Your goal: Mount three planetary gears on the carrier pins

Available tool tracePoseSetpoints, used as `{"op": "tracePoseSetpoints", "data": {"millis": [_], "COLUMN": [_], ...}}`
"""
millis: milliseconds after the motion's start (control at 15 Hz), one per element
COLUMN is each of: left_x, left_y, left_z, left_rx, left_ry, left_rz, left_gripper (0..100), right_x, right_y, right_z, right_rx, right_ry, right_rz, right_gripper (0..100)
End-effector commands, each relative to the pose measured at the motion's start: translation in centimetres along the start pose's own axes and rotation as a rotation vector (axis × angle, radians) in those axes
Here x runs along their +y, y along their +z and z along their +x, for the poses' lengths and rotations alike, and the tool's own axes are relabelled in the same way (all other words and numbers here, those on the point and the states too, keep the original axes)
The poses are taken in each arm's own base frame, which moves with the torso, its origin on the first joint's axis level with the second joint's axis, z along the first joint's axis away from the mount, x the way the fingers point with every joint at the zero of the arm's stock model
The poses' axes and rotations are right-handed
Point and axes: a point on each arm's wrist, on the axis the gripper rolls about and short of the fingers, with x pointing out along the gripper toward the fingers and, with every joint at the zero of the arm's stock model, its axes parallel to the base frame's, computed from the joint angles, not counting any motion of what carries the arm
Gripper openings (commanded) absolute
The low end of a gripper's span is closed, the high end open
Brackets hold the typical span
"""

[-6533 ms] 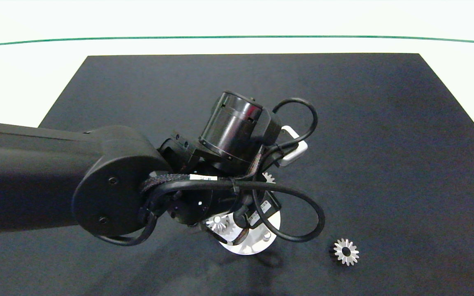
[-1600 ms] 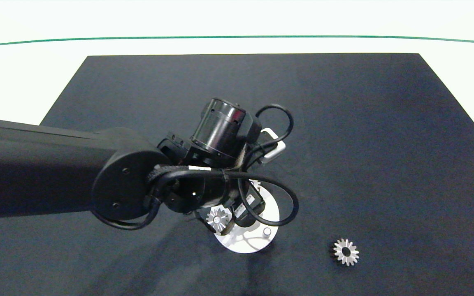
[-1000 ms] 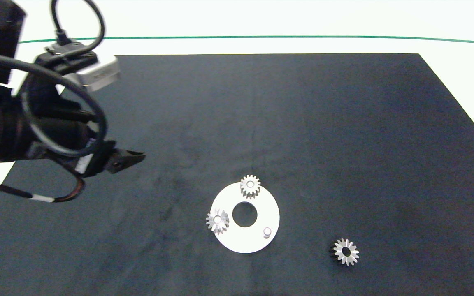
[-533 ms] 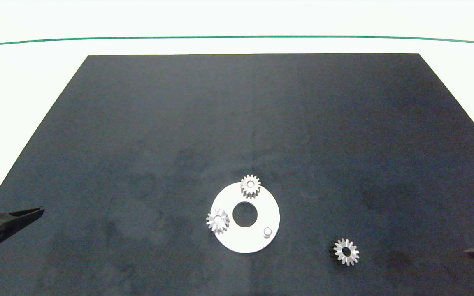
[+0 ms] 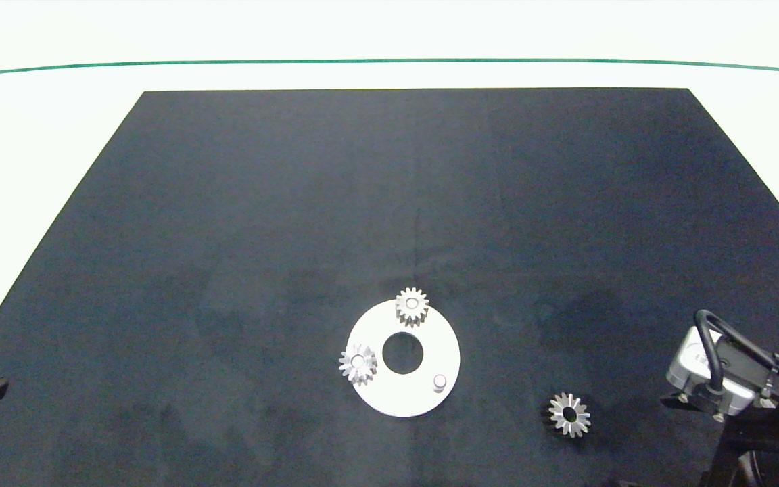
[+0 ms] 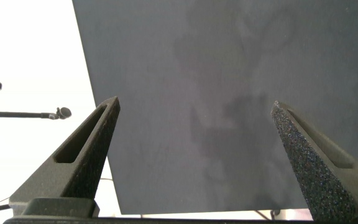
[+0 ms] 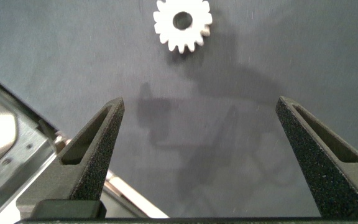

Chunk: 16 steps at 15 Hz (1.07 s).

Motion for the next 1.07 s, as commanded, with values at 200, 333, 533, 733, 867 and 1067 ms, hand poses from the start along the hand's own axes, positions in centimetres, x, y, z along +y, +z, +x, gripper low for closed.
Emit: {"op": "tracePoseSetpoints", "data": {"millis": [200, 333, 533, 733, 867, 1067], "left_x": [-0.1, -0.1, -0.1, -0.1, -0.2, -0.2], "left_y": [-0.8, -1.0, -1.1, -1.2, -1.3, -1.3], "left_z": [-1.2, -1.4, -1.6, -1.6, -1.5, -1.5], "left_rx": [-0.029, -0.033, -0.039, -0.038, -0.029, -0.032], "left_ry": [0.011, 0.013, 0.015, 0.013, 0.01, 0.011], "left_rz": [-0.004, -0.005, -0.008, -0.013, -0.011, -0.012], "left_gripper": [100, 100, 100, 100, 100, 100], "right_x": [1.0, 1.2, 1.4, 1.8, 1.8, 1.7], "right_y": [0.8, 1.1, 1.7, 1.8, 1.8, 1.9], "right_z": [1.7, 2.7, 5.0, 5.9, 6.2, 6.1], "right_rx": [0.006, 0.002, -0.027, -0.024, -0.014, -0.018], "right_ry": [0.006, 0.008, 0.004, 0.01, 0.011, 0.008], "right_rz": [-0.048, -0.047, -0.034, -0.044, -0.044, -0.043], "right_gripper": [100, 100, 100, 100, 100, 100]}}
